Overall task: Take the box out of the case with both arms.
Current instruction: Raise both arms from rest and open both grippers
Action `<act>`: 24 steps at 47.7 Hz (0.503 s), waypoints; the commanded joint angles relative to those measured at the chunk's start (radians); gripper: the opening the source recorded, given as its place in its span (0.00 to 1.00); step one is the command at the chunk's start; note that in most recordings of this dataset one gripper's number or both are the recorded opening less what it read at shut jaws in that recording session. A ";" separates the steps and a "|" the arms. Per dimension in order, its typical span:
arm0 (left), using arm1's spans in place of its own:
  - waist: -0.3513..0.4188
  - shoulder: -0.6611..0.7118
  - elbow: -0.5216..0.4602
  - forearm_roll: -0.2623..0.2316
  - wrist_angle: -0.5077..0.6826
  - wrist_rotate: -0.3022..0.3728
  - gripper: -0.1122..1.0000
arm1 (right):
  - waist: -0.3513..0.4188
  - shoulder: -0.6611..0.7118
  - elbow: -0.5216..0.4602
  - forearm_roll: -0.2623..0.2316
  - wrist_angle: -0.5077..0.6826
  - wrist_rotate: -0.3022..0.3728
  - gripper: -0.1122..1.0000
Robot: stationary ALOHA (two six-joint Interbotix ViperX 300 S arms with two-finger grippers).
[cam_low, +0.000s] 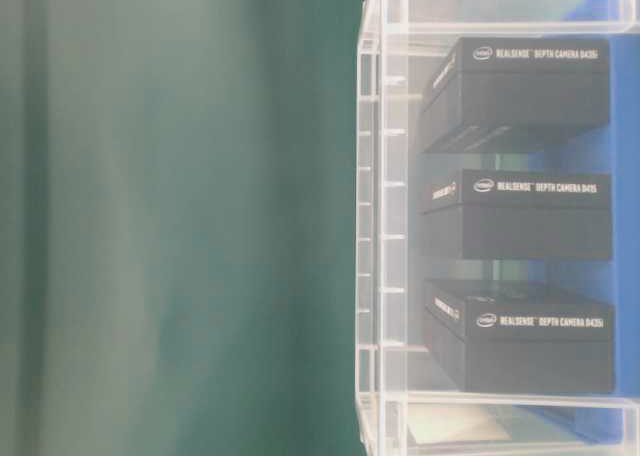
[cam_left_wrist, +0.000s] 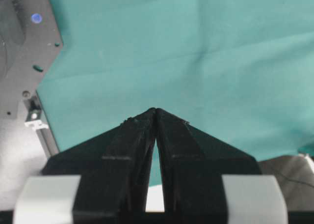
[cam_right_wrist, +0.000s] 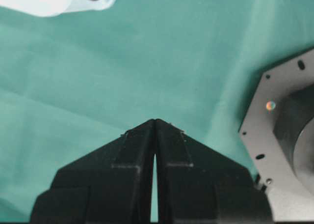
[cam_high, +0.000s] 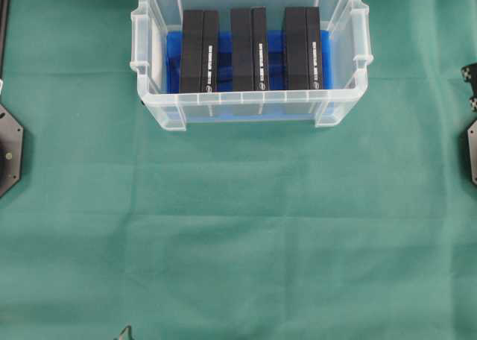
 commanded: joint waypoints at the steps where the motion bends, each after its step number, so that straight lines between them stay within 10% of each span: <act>1: 0.006 0.006 -0.026 0.012 0.000 -0.002 0.12 | -0.002 0.002 -0.025 -0.012 0.005 0.003 0.11; 11: 0.106 0.023 -0.032 0.023 -0.005 0.100 0.12 | -0.072 0.015 -0.026 -0.089 -0.002 -0.048 0.11; 24: 0.407 0.063 -0.051 0.017 -0.037 0.414 0.12 | -0.391 0.051 -0.029 -0.095 -0.031 -0.357 0.11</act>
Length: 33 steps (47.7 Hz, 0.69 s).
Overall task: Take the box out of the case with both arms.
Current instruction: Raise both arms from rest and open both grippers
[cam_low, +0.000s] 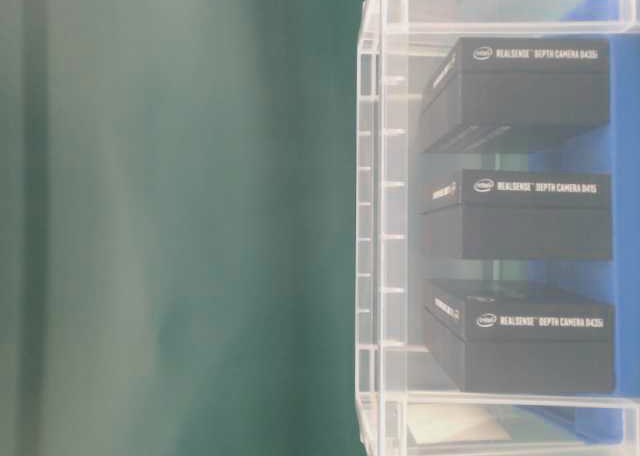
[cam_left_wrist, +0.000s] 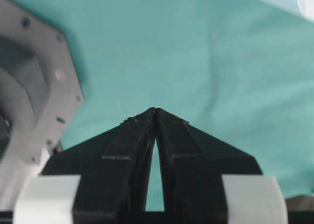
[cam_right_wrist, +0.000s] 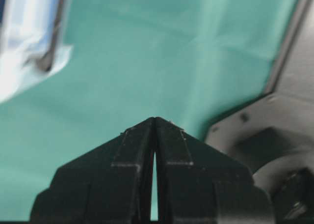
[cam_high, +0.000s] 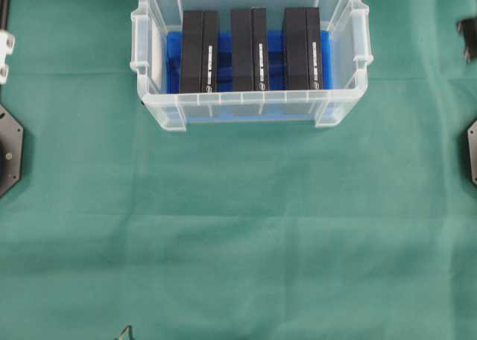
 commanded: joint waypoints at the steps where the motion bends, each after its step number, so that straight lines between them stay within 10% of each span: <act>1: 0.097 0.020 -0.032 -0.002 -0.026 0.064 0.12 | -0.110 0.011 -0.029 -0.005 -0.032 -0.080 0.11; 11: 0.164 0.074 -0.061 -0.020 -0.063 0.186 0.12 | -0.216 0.037 -0.029 0.009 -0.103 -0.160 0.11; 33: 0.164 0.077 -0.057 -0.020 -0.075 0.163 0.12 | -0.213 0.032 -0.014 0.026 -0.161 -0.169 0.12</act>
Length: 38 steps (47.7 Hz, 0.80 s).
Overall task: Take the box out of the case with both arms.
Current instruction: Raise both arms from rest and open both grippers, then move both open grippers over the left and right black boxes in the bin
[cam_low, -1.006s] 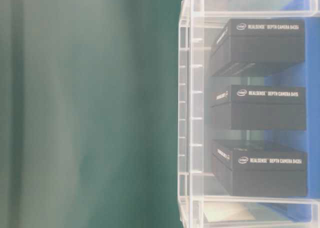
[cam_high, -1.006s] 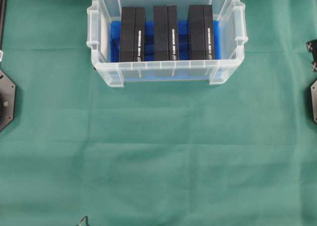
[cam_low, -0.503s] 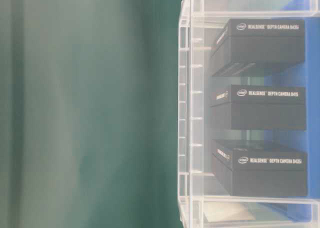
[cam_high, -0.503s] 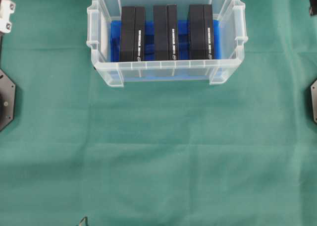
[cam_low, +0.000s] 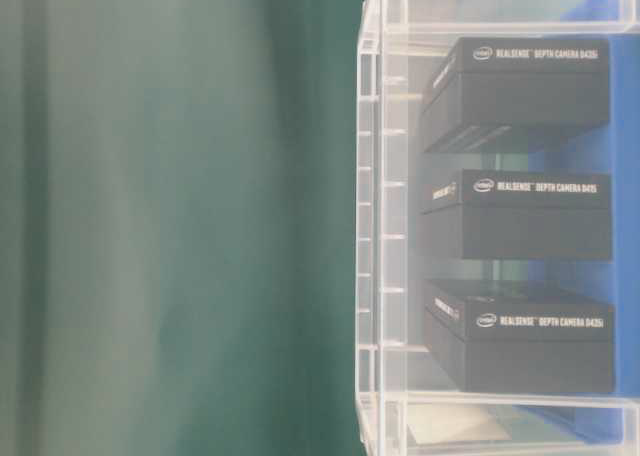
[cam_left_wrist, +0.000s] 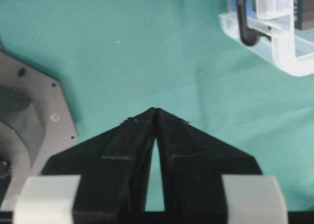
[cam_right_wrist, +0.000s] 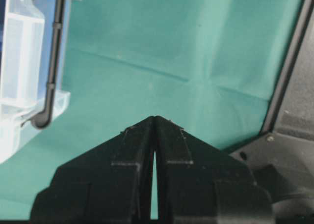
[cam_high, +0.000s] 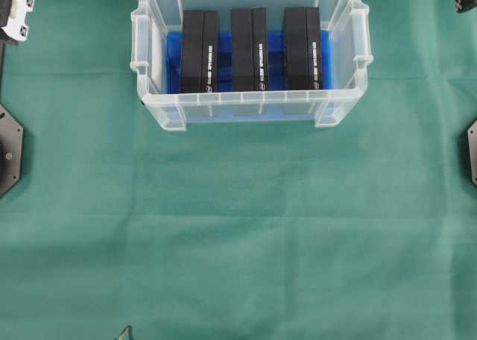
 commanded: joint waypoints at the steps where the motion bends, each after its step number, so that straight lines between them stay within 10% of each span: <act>1: 0.003 0.002 -0.018 0.002 -0.005 -0.006 0.12 | -0.003 -0.005 -0.011 0.000 -0.014 0.002 0.14; 18: -0.005 -0.023 0.028 -0.002 -0.006 -0.060 0.87 | -0.002 0.000 0.023 -0.005 0.003 0.021 0.94; 38: -0.015 -0.066 0.035 0.005 -0.077 -0.071 0.93 | -0.002 -0.020 0.023 0.005 -0.064 0.038 0.97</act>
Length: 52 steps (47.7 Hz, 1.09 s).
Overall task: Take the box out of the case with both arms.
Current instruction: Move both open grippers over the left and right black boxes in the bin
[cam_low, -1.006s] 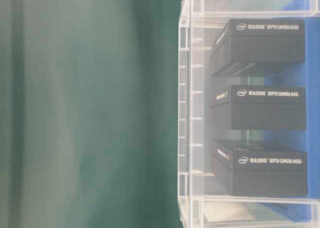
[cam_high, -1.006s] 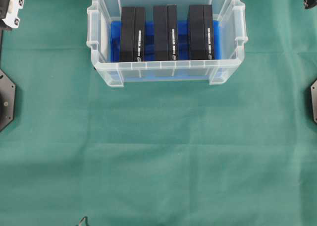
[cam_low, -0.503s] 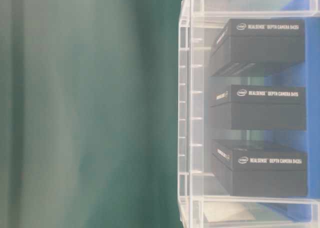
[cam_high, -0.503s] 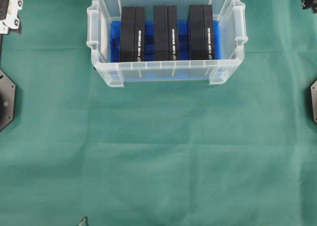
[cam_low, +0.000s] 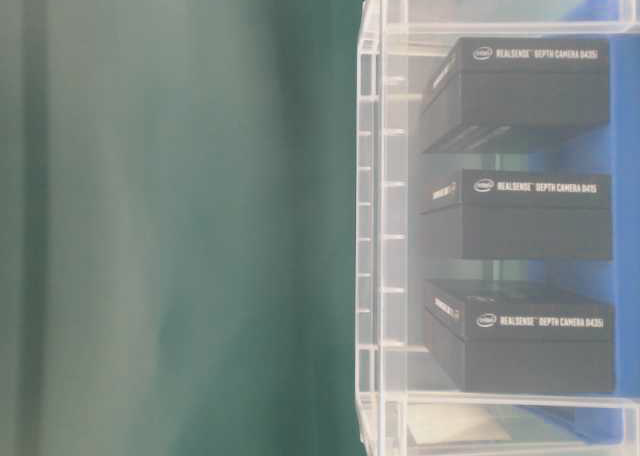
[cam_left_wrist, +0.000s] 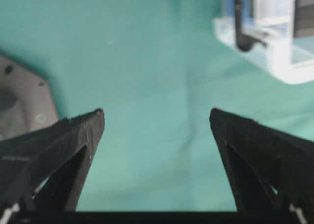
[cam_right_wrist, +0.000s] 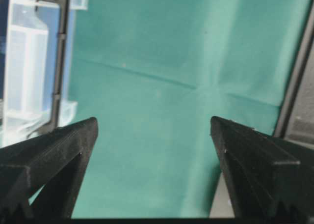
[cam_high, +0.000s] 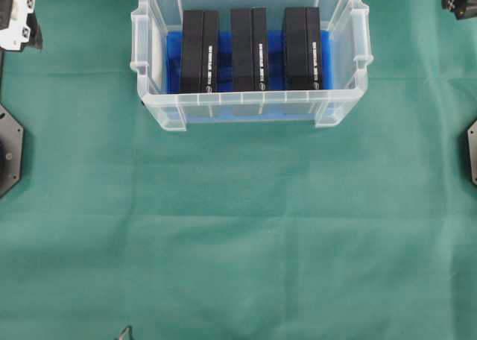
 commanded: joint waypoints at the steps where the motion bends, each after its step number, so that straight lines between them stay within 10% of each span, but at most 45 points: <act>1: -0.005 -0.026 -0.006 0.003 -0.021 -0.011 0.93 | -0.003 -0.014 -0.011 0.006 -0.008 0.000 0.97; 25: -0.017 0.078 -0.060 -0.003 0.017 -0.067 0.93 | 0.046 0.052 -0.041 0.066 0.020 0.101 0.96; 52: -0.061 0.371 -0.275 0.009 0.015 -0.080 0.93 | 0.150 0.379 -0.288 0.054 -0.054 0.118 0.96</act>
